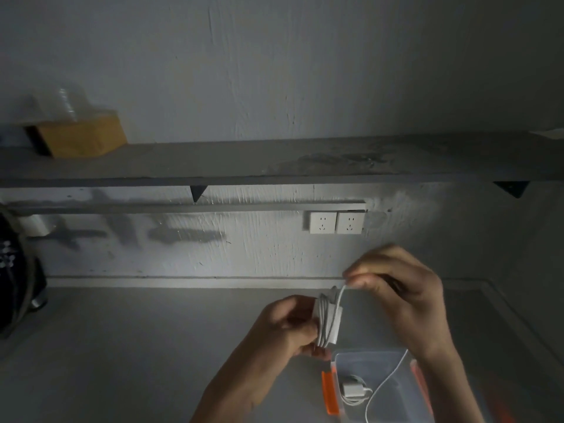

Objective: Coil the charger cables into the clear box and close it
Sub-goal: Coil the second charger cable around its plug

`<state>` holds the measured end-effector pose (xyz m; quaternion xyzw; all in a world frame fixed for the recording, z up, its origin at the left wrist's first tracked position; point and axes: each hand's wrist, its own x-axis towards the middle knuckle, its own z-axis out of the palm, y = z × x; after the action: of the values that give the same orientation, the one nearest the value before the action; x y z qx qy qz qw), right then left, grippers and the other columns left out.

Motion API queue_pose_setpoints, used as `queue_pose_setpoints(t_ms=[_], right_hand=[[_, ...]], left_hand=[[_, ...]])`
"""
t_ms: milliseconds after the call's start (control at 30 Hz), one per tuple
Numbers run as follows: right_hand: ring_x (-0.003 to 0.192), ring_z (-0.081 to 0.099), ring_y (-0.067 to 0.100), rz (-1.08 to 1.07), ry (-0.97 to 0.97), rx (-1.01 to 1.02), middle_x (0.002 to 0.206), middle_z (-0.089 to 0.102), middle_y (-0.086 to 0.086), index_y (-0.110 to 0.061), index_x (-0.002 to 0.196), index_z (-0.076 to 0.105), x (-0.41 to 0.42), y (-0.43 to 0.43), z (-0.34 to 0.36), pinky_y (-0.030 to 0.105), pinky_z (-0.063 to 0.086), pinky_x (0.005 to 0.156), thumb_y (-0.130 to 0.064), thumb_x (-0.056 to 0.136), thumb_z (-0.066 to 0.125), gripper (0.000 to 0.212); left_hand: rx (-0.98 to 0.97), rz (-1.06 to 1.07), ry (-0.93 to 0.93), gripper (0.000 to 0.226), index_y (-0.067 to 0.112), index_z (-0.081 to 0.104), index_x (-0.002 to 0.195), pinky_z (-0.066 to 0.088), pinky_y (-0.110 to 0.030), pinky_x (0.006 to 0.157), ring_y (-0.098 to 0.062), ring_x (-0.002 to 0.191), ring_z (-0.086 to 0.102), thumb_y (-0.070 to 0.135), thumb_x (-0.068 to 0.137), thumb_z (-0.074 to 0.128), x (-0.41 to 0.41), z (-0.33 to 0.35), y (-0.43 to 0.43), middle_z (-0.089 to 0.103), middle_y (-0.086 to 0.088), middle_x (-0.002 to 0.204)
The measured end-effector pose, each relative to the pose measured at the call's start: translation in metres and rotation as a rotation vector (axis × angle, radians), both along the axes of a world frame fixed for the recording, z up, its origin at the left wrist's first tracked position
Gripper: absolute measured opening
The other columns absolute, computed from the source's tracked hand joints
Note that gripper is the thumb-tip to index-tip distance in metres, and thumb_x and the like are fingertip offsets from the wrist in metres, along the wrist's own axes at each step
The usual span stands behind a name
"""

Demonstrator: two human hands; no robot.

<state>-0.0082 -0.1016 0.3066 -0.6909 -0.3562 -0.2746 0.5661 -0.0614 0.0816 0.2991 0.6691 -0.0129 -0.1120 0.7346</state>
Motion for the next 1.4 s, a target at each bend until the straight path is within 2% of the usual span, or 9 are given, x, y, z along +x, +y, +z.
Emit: queue_pose_setpoints(t_ms=[167,267,367,467,600,733,1000,1133,1400], right_hand=[[0.080,0.069,0.014,0.109,0.419,0.043,0.084,0.074,-0.001,-0.022,0.082,0.078,0.031,0.010,-0.031,0.023,0.051,0.071,-0.019,0.079,0.071,0.008],[0.074,0.063,0.019,0.259,0.601,0.031,0.080,0.074,0.013,-0.012,0.087,0.077,0.029,0.023,-0.064,0.030,0.049,0.068,-0.016,0.089,0.065,0.013],[0.050,0.044,0.002,0.135,0.662,0.021,0.051,0.056,-0.005,-0.015,0.073,0.070,0.009,0.041,-0.097,0.019,0.038,0.050,-0.026,0.091,0.056,0.026],[0.047,0.051,-0.003,-0.073,0.581,-0.136,0.052,0.060,-0.011,-0.040,0.086,0.072,-0.021,0.047,-0.131,0.015,0.041,0.051,-0.027,0.092,0.060,0.020],[0.056,0.063,-0.010,-0.186,0.500,-0.473,0.059,0.057,-0.043,-0.081,0.088,0.049,-0.058,0.053,-0.139,0.003,0.045,0.060,-0.029,0.076,0.076,0.060],[0.060,0.062,-0.012,-0.307,0.059,-0.581,0.078,0.063,-0.033,-0.051,0.098,0.062,-0.056,0.026,-0.080,0.004,0.046,0.056,-0.046,0.088,0.057,0.012],[0.073,0.069,0.006,-0.357,-0.127,-0.419,0.083,0.075,-0.016,-0.025,0.084,0.080,-0.025,-0.005,0.019,0.029,0.055,0.060,-0.033,0.086,0.069,0.014],[0.077,0.062,-0.003,-0.112,-0.098,-0.407,0.083,0.070,-0.019,-0.027,0.083,0.074,-0.049,-0.012,0.027,0.015,0.047,0.070,-0.030,0.089,0.066,0.011],[0.072,0.063,0.008,-0.038,-0.152,-0.591,0.084,0.067,-0.017,-0.025,0.085,0.074,-0.061,-0.005,0.023,0.027,0.051,0.059,-0.019,0.086,0.073,0.006]], left_hand=[[0.150,-0.010,-0.183,0.022,0.011,0.073,0.096,0.055,-0.023,0.064,-0.023,0.070,0.069,-0.003,0.090,0.057,-0.004,0.003,0.004,0.073,-0.006,0.080],[0.052,-0.001,-0.141,0.018,0.007,0.073,0.097,0.057,-0.024,0.066,-0.025,0.071,0.069,-0.002,0.089,0.060,0.004,0.001,0.007,0.073,-0.009,0.081],[-0.166,0.068,-0.051,0.018,-0.003,0.070,0.096,0.058,-0.031,0.068,-0.027,0.078,0.067,0.000,0.083,0.059,0.013,-0.010,0.009,0.071,-0.017,0.087],[-0.100,0.272,-0.040,0.018,0.008,0.074,0.089,0.048,-0.026,0.068,-0.011,0.072,0.065,0.004,0.076,0.062,0.027,-0.027,0.014,0.074,-0.004,0.080],[-0.052,0.489,0.052,0.025,0.012,0.071,0.093,0.055,-0.029,0.073,-0.013,0.079,0.068,-0.005,0.090,0.053,0.045,-0.045,0.015,0.075,-0.003,0.086],[-0.013,0.428,0.056,0.015,-0.007,0.065,0.100,0.063,-0.034,0.068,-0.019,0.071,0.067,-0.009,0.090,0.054,0.045,-0.056,0.018,0.068,-0.016,0.087],[0.204,0.009,-0.173,0.026,0.007,0.071,0.098,0.058,-0.042,0.078,-0.041,0.089,0.066,0.011,0.074,0.065,0.001,-0.030,-0.001,0.073,-0.012,0.086],[-0.077,0.041,-0.039,0.014,-0.005,0.069,0.092,0.061,-0.037,0.068,-0.029,0.075,0.066,-0.005,0.079,0.063,0.010,-0.010,0.003,0.069,-0.018,0.084],[-0.352,-0.002,0.140,0.037,-0.023,0.056,0.106,0.059,-0.030,0.062,-0.026,0.073,0.064,0.000,0.076,0.055,0.023,-0.016,0.011,0.060,-0.025,0.088]])
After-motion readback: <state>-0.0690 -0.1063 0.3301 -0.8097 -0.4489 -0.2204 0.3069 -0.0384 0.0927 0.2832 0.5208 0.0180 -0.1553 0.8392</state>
